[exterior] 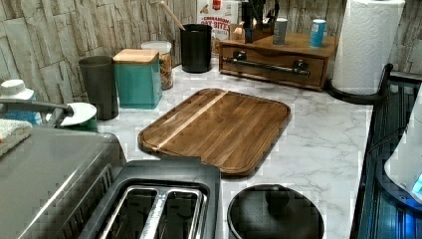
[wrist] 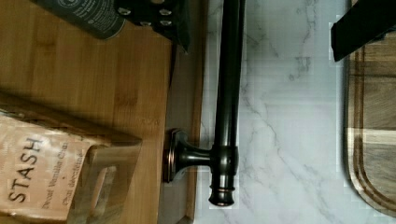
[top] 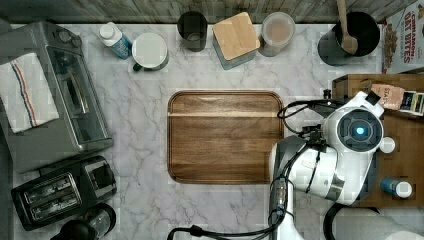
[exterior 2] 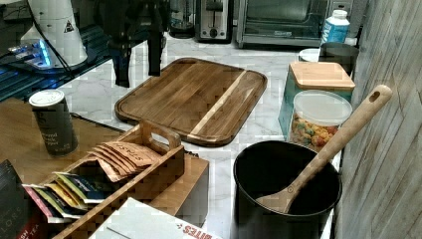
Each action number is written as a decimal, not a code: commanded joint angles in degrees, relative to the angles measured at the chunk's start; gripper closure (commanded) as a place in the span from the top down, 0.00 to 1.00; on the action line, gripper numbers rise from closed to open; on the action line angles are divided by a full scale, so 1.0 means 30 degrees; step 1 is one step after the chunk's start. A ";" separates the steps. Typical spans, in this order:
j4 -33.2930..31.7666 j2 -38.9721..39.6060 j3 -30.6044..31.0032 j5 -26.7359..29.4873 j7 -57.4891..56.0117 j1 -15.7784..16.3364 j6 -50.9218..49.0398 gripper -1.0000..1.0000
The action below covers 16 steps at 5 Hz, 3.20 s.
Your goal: Open the drawer.
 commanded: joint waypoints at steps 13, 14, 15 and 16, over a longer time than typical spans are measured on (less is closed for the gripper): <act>-0.1378 0.4716 0.0326 0.4388 -0.3343 -0.1901 0.5889 1.00; -0.1595 0.4830 0.1063 0.4926 -0.3973 -0.2596 0.6657 1.00; -0.1900 0.4215 0.1596 0.4771 -0.3411 -0.2452 0.5793 1.00; -0.2181 0.4013 0.1872 0.4984 -0.2283 -0.1884 0.5136 1.00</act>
